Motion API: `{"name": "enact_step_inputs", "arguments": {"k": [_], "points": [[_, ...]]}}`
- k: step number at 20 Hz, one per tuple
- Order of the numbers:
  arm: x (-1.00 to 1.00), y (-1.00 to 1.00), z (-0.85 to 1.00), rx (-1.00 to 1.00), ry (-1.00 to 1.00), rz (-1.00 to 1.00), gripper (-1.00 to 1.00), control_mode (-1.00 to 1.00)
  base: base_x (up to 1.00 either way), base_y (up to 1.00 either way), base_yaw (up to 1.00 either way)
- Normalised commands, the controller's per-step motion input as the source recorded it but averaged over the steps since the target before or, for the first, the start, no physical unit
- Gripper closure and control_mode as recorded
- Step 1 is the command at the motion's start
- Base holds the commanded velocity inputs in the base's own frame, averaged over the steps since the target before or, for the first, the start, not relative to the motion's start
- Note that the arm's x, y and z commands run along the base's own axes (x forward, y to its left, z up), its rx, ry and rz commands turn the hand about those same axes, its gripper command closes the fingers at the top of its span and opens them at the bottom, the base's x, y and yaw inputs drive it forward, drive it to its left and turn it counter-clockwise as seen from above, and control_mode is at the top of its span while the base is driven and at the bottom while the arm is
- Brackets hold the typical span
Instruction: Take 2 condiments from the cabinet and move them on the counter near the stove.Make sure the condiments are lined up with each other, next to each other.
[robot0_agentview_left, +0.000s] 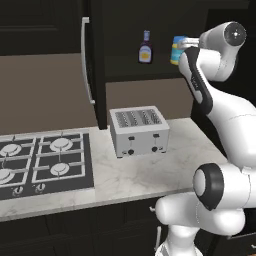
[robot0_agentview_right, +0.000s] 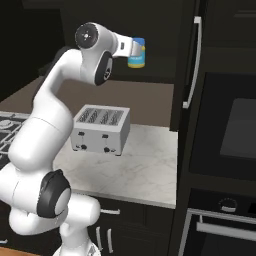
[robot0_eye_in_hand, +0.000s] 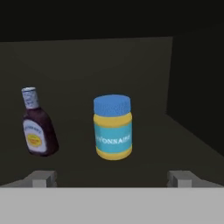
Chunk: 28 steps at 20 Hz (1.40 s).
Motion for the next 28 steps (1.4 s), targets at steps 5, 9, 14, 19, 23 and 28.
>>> {"name": "enact_step_inputs", "arguments": {"k": [5,9,14,19,23,28], "points": [[0.17,0.00,0.00,0.00,0.00,0.00,-1.00,-1.00,0.00,0.00,0.00],[0.14,0.00,0.00,0.00,0.00,0.00,-1.00,-1.00,0.00,0.00,0.00],[0.15,0.00,0.00,0.00,0.02,0.00,-1.00,-1.00,0.00,0.00,0.00],[0.13,0.00,0.00,0.00,0.01,0.00,-1.00,-1.00,0.00,0.00,0.00],[0.16,0.00,0.00,0.00,0.00,0.00,-1.00,-1.00,0.00,0.00,0.00],[0.16,0.00,0.00,0.00,0.00,0.00,-1.00,-1.00,0.00,0.00,0.00]]}}
